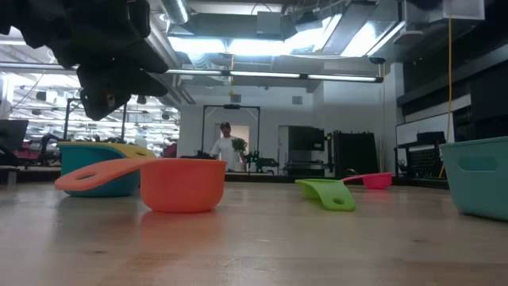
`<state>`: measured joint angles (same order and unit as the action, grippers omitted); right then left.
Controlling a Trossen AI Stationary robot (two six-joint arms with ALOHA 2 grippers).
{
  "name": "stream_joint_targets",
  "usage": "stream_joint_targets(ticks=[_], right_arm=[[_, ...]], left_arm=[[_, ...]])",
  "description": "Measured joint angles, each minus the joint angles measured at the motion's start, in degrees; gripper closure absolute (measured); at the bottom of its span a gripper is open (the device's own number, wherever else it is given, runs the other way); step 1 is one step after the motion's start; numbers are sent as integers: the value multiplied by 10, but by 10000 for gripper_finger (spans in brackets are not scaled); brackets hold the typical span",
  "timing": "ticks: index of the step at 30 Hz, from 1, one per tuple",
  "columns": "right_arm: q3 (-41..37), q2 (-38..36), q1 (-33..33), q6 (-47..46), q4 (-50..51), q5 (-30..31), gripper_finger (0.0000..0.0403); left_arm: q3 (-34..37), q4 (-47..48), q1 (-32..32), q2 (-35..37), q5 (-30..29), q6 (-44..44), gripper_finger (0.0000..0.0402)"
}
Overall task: Nest measuring cups in basket
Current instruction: Stack the dark blue measuring nest cup into the yellow measuring nest cup
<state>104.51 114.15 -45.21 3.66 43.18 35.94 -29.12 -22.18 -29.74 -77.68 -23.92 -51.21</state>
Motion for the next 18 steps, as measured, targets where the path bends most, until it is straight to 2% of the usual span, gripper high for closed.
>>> stream_joint_targets(ticks=[4, 7, 9, 18], right_arm=[[0, 0, 8, 63, -86, 28, 257], [0, 0, 8, 140, -162, 76, 257], [0, 0, 8, 185, -210, 86, 257], [0, 0, 8, 337, -429, 29, 257]], left_arm=[[0, -32, -5, 0, -1, 60, 291], [0, -78, -10, 0, -1, 121, 291], [0, -115, -11, 0, 0, 157, 291], [0, -279, -11, 0, -7, 259, 291]])
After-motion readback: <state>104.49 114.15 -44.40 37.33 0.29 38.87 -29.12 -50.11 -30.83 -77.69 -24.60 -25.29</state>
